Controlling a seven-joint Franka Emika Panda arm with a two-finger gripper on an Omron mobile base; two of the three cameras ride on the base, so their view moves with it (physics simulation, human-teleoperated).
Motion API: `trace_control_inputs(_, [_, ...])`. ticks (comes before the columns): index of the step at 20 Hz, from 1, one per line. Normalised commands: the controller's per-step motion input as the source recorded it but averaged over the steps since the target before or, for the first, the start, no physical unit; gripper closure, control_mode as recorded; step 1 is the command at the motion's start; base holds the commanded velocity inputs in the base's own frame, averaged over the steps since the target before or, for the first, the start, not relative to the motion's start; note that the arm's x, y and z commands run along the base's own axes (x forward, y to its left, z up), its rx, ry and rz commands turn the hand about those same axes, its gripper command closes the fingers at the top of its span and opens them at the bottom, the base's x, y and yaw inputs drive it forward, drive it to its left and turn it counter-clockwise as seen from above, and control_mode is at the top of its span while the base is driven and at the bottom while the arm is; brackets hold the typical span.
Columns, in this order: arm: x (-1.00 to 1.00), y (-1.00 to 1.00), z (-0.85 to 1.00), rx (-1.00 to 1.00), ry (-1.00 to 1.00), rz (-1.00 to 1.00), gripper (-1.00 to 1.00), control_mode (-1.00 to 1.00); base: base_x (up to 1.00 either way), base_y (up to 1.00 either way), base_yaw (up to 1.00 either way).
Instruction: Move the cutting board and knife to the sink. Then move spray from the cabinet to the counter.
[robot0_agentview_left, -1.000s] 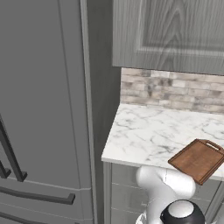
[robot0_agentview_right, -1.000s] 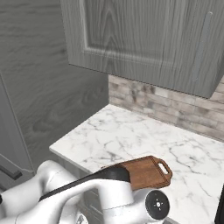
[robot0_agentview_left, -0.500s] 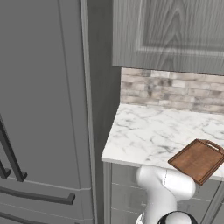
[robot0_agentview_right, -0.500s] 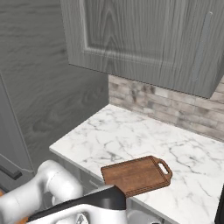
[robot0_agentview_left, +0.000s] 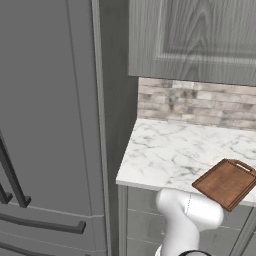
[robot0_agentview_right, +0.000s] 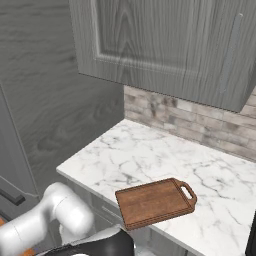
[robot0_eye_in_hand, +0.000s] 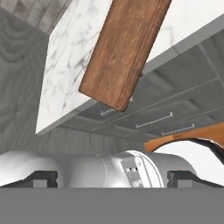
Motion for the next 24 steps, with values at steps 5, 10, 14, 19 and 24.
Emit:
trace_control_inputs(5, [0.00, 0.14, 0.00, 0.02, -0.09, 0.00, -1.00, -1.00, 0.00, 0.00, 0.00])
trace_control_inputs(10, [0.00, 0.09, 0.00, 0.02, -0.04, 0.00, -1.00, -1.00, 0.00, 0.00, 0.00])
trace_control_inputs(14, [0.00, 0.01, 0.00, 0.02, -0.02, 0.00, -1.00, -1.00, 0.00, 0.00, 0.00])
trace_control_inputs(19, [0.00, 0.00, 0.00, 0.04, 0.00, 0.00, -1.00, -1.00, 0.00, 0.00, 0.00])
trace_control_inputs(24, [0.00, 0.00, 0.00, 0.05, -0.01, 0.00, -1.00, -1.00, 0.00, 0.00, 0.00])
